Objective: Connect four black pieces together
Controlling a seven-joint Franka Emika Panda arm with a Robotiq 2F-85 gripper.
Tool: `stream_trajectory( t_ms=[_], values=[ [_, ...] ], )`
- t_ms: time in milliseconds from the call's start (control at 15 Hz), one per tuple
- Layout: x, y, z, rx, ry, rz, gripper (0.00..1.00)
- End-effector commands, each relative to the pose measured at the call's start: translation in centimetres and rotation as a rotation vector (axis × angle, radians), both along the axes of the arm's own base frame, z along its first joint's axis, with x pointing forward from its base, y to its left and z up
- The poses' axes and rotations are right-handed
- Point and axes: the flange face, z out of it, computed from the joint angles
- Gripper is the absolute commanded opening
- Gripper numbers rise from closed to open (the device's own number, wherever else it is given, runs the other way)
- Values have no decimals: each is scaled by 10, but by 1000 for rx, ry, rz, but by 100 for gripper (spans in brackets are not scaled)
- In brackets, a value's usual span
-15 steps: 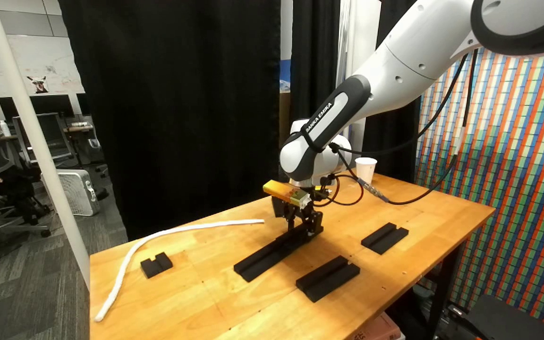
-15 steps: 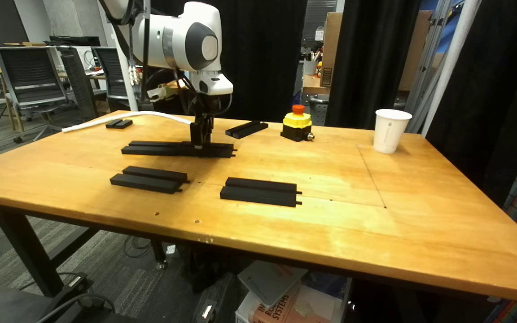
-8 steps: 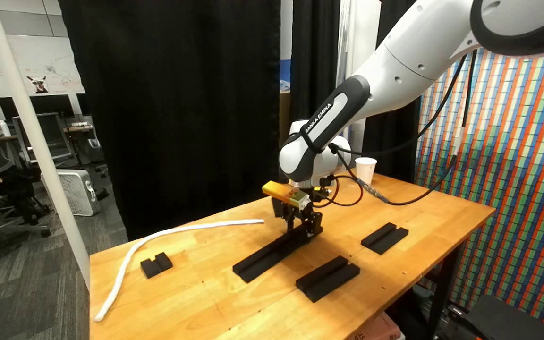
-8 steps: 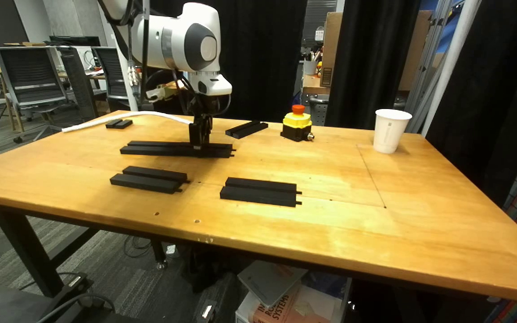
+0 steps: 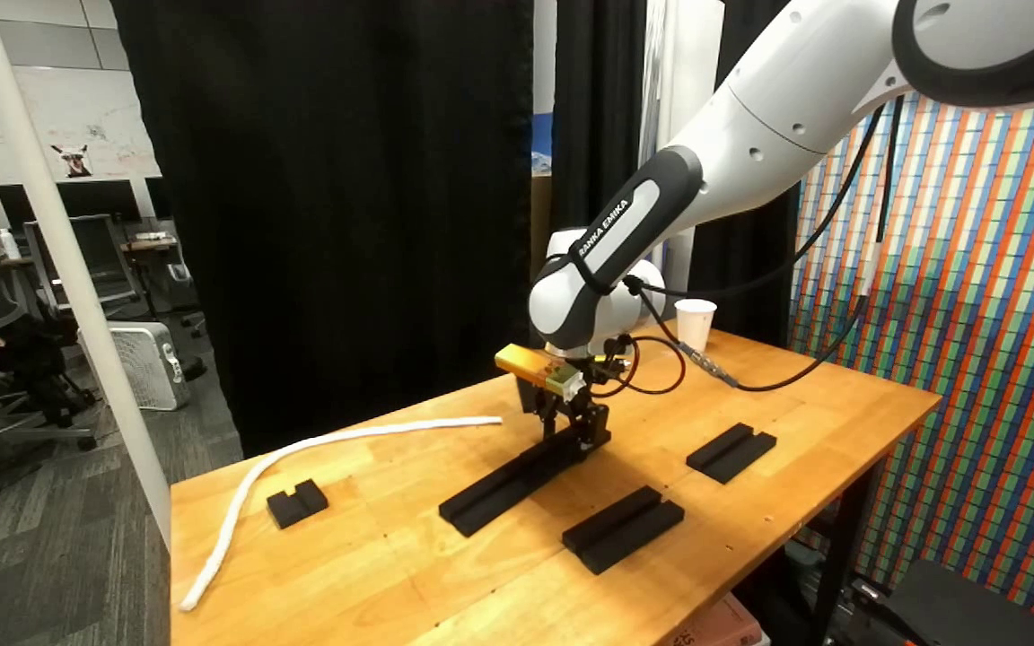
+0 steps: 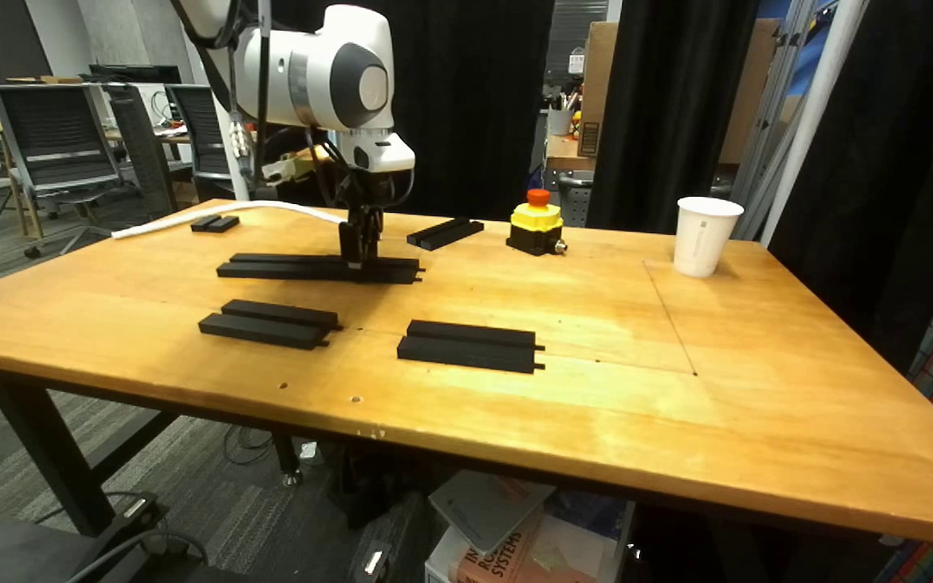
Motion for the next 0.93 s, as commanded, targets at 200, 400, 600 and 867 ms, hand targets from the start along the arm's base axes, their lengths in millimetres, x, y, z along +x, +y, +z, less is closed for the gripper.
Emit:
stream_trajectory(
  t_ms=[200,400,600,867],
  values=[
    [3,9,-16,-13,-36,-59,45],
    [3,10,-17,-20,-33,-62,45],
    [3,12,-18,-26,-23,-33,45],
    [4,15,-16,-36,-26,5,45]
  ],
)
